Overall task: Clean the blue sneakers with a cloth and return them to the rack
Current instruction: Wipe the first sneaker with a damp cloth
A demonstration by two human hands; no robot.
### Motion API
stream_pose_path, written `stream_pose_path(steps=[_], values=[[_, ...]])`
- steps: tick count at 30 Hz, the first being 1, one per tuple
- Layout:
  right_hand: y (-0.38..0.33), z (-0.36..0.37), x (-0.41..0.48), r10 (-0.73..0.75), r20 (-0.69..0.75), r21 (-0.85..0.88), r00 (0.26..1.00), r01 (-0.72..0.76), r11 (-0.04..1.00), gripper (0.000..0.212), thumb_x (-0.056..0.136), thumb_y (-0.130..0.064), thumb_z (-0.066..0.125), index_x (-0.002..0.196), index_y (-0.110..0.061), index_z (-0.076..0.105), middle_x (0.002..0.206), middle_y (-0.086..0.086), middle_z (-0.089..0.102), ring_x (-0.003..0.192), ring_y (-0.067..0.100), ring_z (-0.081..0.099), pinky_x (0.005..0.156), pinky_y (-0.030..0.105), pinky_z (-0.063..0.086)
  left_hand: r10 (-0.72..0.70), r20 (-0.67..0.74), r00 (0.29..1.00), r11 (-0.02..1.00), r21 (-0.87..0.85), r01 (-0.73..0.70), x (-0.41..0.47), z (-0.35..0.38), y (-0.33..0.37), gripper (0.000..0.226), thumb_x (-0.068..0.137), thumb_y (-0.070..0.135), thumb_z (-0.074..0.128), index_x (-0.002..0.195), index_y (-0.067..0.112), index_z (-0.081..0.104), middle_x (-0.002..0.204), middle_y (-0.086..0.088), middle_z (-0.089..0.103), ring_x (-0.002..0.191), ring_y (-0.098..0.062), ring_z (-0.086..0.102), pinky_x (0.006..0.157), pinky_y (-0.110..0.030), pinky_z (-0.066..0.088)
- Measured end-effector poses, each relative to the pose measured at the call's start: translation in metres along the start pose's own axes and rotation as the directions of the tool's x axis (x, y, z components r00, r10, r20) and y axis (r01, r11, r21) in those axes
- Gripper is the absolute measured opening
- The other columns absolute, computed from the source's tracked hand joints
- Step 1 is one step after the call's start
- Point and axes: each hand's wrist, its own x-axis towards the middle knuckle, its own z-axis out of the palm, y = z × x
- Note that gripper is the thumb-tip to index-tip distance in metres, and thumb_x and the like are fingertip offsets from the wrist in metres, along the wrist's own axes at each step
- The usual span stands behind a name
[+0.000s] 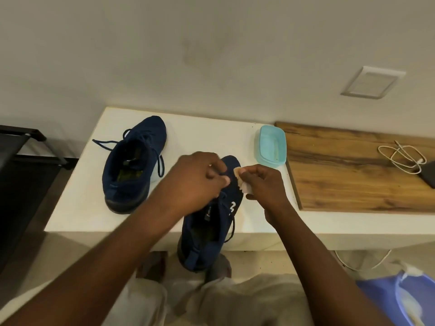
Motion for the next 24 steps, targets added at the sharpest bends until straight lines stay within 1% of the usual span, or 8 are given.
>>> stream_pose_path(steps=[2, 4, 6, 8, 11, 16, 20, 24], values=[[-0.005, -0.001, -0.002, 0.031, 0.026, 0.04, 0.999, -0.032, 0.999, 0.007, 0.09, -0.027, 0.068, 0.092, -0.021, 0.071, 0.096, -0.001, 0.069, 0.088, 0.017, 0.066, 0.061, 0.025, 0.055, -0.154, 0.079, 0.985, 0.975, -0.149, 0.164, -0.008, -0.008, -0.003, 0.012, 0.093, 0.023, 0.072, 0.102, 0.015, 0.073, 0.086, -0.004, 0.076, 0.071, -0.013, 0.076, 0.056, -0.023, 0.057], [-0.009, 0.0, -0.004, 0.044, 0.044, 0.081, 0.998, -0.047, 0.996, 0.007, 0.091, -0.026, 0.067, 0.091, -0.019, 0.07, 0.094, 0.0, 0.069, 0.087, 0.016, 0.066, 0.066, 0.029, 0.055, -0.282, 0.208, 0.937, 0.869, -0.358, 0.341, -0.02, -0.004, -0.007, 0.019, 0.091, 0.019, 0.073, 0.107, 0.007, 0.073, 0.095, -0.01, 0.078, 0.083, -0.019, 0.077, 0.07, -0.03, 0.062], [-0.013, 0.002, -0.005, 0.043, 0.056, 0.124, 0.998, -0.049, 0.991, 0.006, 0.091, -0.024, 0.067, 0.091, -0.019, 0.07, 0.095, 0.0, 0.069, 0.087, 0.015, 0.064, 0.07, 0.029, 0.055, -0.344, 0.341, 0.875, 0.635, -0.602, 0.484, -0.032, 0.004, -0.004, 0.042, 0.084, 0.022, 0.079, 0.119, 0.003, 0.067, 0.115, -0.019, 0.071, 0.102, -0.027, 0.072, 0.094, -0.037, 0.057], [-0.016, 0.005, -0.005, 0.042, 0.063, 0.156, 0.997, -0.052, 0.986, 0.005, 0.092, -0.022, 0.066, 0.089, -0.02, 0.069, 0.093, -0.001, 0.068, 0.087, 0.014, 0.063, 0.072, 0.029, 0.055, -0.387, 0.427, 0.817, 0.376, -0.736, 0.563, -0.041, 0.014, 0.006, 0.054, 0.081, 0.028, 0.079, 0.121, -0.001, 0.057, 0.122, -0.025, 0.06, 0.109, -0.032, 0.06, 0.102, -0.042, 0.046], [-0.018, 0.006, -0.007, 0.048, 0.076, 0.173, 0.996, -0.06, 0.983, 0.008, 0.092, -0.021, 0.066, 0.085, -0.023, 0.068, 0.089, -0.004, 0.066, 0.083, 0.013, 0.061, 0.07, 0.026, 0.054, -0.491, 0.39, 0.779, 0.173, -0.833, 0.526, -0.042, 0.03, 0.022, 0.03, 0.09, 0.027, 0.073, 0.102, 0.002, 0.06, 0.105, -0.021, 0.065, 0.106, -0.036, 0.064, 0.103, -0.049, 0.048], [-0.019, 0.0, -0.012, 0.073, 0.135, 0.206, 0.988, -0.1, 0.973, 0.007, 0.091, -0.02, 0.068, 0.084, -0.018, 0.069, 0.087, -0.002, 0.066, 0.08, 0.013, 0.061, 0.07, 0.028, 0.055, -0.629, 0.29, 0.722, 0.078, -0.9, 0.429, -0.012, 0.053, 0.012, 0.029, 0.098, 0.034, 0.059, 0.091, 0.006, 0.064, 0.098, -0.02, 0.066, 0.116, -0.041, 0.063, 0.104, -0.054, 0.048], [-0.021, -0.008, -0.01, 0.154, 0.143, 0.333, 0.978, -0.195, 0.923, 0.004, 0.091, -0.024, 0.066, 0.09, -0.02, 0.067, 0.098, 0.004, 0.066, 0.094, 0.021, 0.063, 0.085, 0.037, 0.056, -0.685, 0.126, 0.717, 0.123, -0.951, 0.285, 0.012, 0.067, 0.003, 0.045, 0.101, 0.036, 0.048, 0.136, 0.01, 0.056, 0.139, -0.011, 0.059, 0.127, -0.038, 0.057, 0.103, -0.05, 0.048], [-0.019, -0.015, -0.007, 0.187, 0.227, 0.451, 0.956, -0.273, 0.85, 0.018, 0.092, -0.024, 0.064, 0.107, -0.017, 0.07, 0.11, 0.008, 0.07, 0.103, 0.023, 0.065, 0.093, 0.042, 0.055, -0.73, 0.13, 0.671, 0.118, -0.943, 0.311, 0.025, 0.065, 0.008, 0.054, 0.104, 0.048, 0.037, 0.142, 0.013, 0.051, 0.143, -0.011, 0.057, 0.13, -0.032, 0.055, 0.112, -0.049, 0.041]])
